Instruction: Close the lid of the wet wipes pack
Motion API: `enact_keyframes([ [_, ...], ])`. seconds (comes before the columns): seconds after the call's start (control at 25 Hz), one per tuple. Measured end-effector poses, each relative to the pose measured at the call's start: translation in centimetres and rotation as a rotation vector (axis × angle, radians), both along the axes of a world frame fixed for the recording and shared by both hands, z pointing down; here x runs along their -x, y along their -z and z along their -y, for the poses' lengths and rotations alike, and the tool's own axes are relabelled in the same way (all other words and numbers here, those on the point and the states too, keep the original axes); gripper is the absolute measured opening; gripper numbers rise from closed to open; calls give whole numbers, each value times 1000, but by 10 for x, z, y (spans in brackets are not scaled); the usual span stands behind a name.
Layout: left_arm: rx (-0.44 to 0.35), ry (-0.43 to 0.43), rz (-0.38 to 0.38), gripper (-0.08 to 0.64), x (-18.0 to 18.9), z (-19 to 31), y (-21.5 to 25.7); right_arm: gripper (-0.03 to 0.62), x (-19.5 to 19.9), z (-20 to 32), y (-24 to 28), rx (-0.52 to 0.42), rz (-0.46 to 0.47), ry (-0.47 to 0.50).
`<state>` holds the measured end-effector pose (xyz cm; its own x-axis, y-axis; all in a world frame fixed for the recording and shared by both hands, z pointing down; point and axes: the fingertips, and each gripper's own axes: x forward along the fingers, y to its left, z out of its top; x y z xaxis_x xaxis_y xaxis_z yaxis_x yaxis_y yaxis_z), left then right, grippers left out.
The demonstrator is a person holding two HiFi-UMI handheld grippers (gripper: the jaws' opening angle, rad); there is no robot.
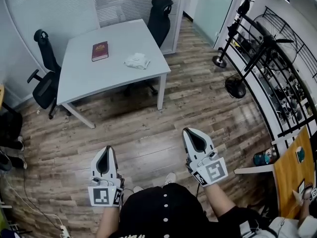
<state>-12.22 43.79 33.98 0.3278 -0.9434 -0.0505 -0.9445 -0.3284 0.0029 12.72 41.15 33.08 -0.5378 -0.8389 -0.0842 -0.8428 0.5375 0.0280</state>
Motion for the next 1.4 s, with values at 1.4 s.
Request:
enact_keyframes([
  [1.4,58,46,29,8,-87,26,-19,192,-81,37,-37,63,80,28],
])
